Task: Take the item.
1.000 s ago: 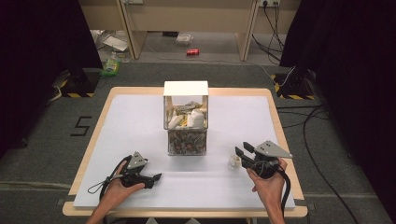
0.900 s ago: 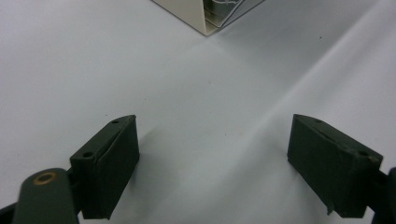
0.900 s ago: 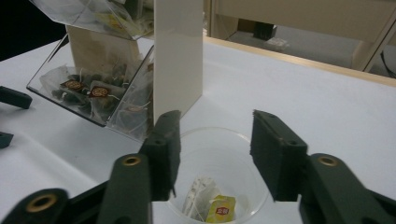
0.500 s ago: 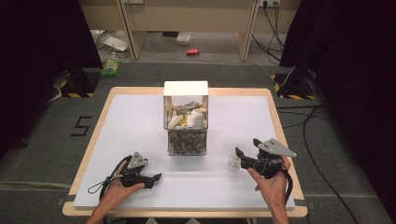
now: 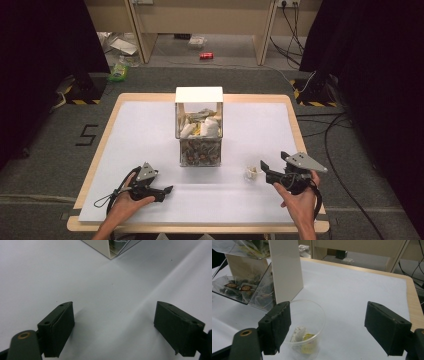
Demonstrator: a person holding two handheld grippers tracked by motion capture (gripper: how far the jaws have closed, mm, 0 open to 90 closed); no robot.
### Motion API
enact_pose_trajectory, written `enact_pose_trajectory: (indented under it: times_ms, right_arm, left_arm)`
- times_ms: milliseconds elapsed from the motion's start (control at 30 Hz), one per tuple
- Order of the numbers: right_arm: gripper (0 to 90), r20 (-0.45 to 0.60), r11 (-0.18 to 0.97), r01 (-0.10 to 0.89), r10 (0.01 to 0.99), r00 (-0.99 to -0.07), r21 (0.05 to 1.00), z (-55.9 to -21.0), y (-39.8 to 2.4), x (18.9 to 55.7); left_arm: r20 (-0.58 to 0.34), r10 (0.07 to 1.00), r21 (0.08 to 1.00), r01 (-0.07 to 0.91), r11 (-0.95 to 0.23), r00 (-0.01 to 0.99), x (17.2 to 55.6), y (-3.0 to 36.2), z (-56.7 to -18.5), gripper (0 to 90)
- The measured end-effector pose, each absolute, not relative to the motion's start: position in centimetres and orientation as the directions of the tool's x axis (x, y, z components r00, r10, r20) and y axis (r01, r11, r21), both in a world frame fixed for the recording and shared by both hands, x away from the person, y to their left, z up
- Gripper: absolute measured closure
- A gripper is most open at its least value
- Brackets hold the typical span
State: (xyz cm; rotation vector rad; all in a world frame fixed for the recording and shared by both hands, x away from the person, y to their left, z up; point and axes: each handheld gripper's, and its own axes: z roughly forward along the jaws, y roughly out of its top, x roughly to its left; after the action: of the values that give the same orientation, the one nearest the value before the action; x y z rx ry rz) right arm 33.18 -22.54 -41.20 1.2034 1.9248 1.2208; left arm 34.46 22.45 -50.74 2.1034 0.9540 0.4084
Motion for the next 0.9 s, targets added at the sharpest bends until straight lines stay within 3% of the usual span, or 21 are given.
enact_pose_trajectory:
  times_ms: [900]
  right_arm:
    - [23.5, 0.03, 0.144, 0.434, 0.929, -0.369, 0.889, -42.4, -25.6, 32.8]
  left_arm:
    - [-0.025, 0.744, 0.76, 0.497, -0.42, 0.668, 34.5, 22.5, -50.7, 15.7]
